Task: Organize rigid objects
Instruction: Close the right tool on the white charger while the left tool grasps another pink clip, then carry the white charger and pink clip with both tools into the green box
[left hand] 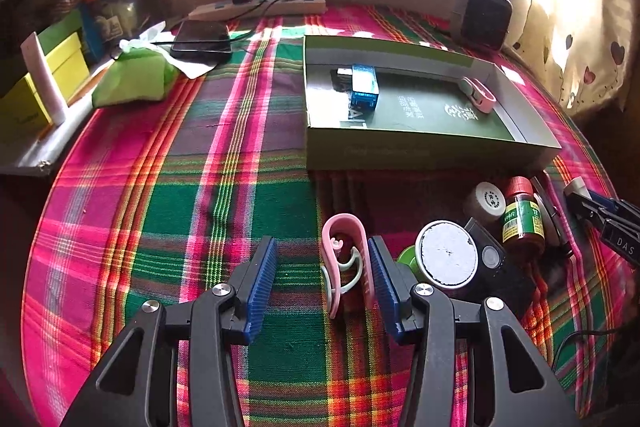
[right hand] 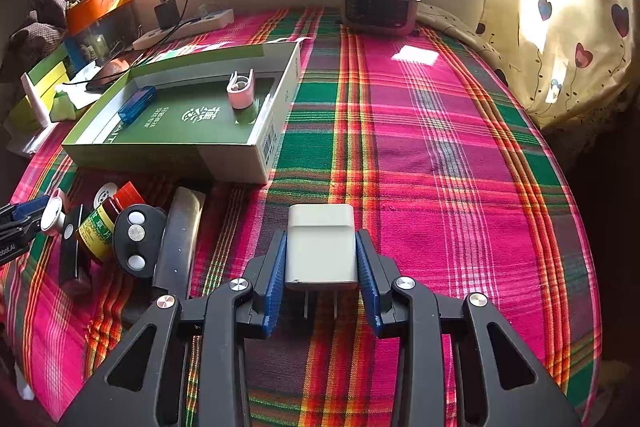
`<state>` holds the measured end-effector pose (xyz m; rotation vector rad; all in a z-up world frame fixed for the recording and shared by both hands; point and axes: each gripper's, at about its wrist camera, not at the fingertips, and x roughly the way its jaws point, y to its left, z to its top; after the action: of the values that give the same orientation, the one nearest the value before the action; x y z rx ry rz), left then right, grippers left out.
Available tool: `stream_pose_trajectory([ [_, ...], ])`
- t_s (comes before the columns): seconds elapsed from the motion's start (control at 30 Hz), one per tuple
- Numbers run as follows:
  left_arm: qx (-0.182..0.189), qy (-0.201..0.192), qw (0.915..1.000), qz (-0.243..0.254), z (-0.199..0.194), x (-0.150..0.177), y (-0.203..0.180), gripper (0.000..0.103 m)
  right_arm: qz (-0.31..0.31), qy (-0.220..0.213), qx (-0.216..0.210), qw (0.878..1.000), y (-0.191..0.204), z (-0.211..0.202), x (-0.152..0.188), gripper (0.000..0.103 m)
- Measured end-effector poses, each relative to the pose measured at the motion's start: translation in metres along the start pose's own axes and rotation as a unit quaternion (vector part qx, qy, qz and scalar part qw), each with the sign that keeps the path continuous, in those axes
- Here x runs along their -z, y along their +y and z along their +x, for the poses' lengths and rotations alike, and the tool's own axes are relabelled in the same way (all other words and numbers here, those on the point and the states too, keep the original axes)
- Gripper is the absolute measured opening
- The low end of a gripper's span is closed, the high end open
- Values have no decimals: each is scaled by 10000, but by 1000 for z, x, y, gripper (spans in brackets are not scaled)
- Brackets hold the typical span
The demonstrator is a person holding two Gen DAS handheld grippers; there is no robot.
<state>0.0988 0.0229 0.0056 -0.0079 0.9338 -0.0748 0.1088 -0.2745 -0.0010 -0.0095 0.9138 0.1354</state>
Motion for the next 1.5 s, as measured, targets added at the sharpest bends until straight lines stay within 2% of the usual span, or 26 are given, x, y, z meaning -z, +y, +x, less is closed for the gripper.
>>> stream_pose_trajectory([
  [0.17, -36, -32, 10000, 9, 0, 0, 0, 42, -11, 1, 15, 10000, 0, 0, 0, 35],
  [0.3, -23, -55, 10000, -58, -1, 1, 4, 29, -20, 2, 27, 10000, 1, 0, 0, 35],
  [0.47, 10, -77, 9999, -119, -1, 1, 8, 22, -32, 5, 40, 10000, 1, 0, 0, 35],
  [1.1, 68, -114, 9998, -156, -4, 0, 10, 22, -48, 6, 74, 10000, 2, 1, 0, 35],
  [1.5, 197, -357, 9990, -184, -20, -22, 13, 22, -89, -111, -17, 9999, 8, -7, -6, 35],
])
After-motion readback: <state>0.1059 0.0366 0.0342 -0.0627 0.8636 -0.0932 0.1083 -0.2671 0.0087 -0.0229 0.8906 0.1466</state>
